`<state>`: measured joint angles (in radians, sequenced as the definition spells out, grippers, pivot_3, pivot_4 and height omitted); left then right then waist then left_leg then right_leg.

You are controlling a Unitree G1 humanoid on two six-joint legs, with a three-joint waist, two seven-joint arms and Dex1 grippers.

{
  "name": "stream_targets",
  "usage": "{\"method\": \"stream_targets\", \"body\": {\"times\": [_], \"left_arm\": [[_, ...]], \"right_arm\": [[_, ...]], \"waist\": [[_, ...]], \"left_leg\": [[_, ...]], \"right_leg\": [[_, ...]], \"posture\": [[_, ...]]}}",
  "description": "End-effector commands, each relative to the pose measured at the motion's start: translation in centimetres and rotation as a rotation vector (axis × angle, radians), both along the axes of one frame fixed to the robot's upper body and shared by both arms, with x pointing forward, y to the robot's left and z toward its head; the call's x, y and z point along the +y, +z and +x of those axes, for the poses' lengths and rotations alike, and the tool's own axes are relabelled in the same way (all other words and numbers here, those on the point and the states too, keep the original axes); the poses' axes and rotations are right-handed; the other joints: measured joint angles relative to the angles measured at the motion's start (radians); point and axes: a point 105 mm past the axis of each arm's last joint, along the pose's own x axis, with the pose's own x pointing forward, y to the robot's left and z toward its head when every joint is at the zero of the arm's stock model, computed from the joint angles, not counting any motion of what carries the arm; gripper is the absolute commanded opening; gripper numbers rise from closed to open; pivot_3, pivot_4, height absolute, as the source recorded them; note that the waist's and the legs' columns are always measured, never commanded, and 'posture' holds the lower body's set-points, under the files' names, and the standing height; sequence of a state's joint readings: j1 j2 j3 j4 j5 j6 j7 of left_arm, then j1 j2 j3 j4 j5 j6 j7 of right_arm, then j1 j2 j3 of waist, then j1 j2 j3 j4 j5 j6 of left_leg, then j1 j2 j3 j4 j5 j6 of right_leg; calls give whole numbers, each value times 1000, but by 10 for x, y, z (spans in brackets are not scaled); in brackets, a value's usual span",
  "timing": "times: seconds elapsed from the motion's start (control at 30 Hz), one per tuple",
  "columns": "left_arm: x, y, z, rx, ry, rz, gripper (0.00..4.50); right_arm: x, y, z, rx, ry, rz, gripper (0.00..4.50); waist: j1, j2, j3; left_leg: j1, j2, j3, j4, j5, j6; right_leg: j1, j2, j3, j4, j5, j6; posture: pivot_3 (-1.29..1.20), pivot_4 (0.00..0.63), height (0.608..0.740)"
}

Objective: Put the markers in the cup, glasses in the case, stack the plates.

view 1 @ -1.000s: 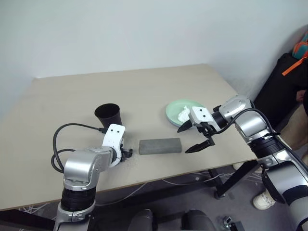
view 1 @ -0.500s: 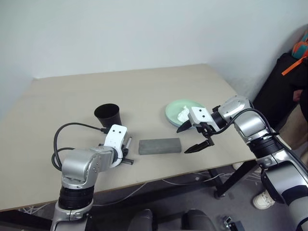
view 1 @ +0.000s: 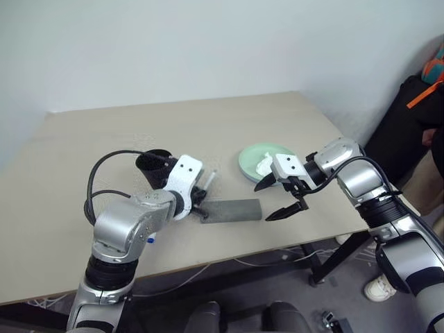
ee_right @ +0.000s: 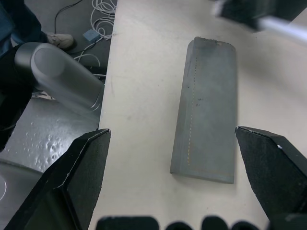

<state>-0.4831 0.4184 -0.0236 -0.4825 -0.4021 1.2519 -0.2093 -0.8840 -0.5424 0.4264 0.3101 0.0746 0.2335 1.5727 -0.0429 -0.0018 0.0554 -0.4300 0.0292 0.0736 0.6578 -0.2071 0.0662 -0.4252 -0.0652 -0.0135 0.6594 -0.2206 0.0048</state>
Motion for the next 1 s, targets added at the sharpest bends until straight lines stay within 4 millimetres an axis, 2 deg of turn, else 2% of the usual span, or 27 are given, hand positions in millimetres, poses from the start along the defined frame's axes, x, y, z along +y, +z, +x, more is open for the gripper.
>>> {"method": "stream_targets", "body": {"times": [0.03,0.1,0.2,0.47,0.67,1.0], "left_arm": [[9,60,16,-299,71,-167,34],[21,81,24,-441,143,-184,34],[38,99,33,-573,228,-189,34],[78,107,46,-761,392,-161,34],[84,93,52,-754,386,-149,34],[86,58,47,-662,340,-181,34]], "right_arm": [[3,13,3,-48,5,11,4500],[3,12,3,-46,6,12,4500],[4,13,2,-44,8,13,4500],[7,14,2,-44,11,18,4500],[7,15,2,-43,11,19,4500],[7,16,1,-42,10,18,4500]], "waist": [[0,0,0],[0,0,0],[-1,0,0],[0,-1,0],[0,-1,0],[0,-1,0]], "left_leg": [[0,0,0,0,0,0],[0,0,0,1,0,0],[0,0,1,1,0,0],[0,0,1,3,1,1],[0,1,1,3,1,1],[0,3,1,3,1,1]], "right_leg": [[0,0,0,0,0,0],[1,0,0,0,0,0],[2,1,0,0,0,0],[3,5,1,0,1,2],[3,5,0,0,1,3],[2,6,0,0,1,3]], "posture": [[0,0,740],[0,0,740],[0,0,740],[0,0,740],[0,0,740],[0,0,740]]}}
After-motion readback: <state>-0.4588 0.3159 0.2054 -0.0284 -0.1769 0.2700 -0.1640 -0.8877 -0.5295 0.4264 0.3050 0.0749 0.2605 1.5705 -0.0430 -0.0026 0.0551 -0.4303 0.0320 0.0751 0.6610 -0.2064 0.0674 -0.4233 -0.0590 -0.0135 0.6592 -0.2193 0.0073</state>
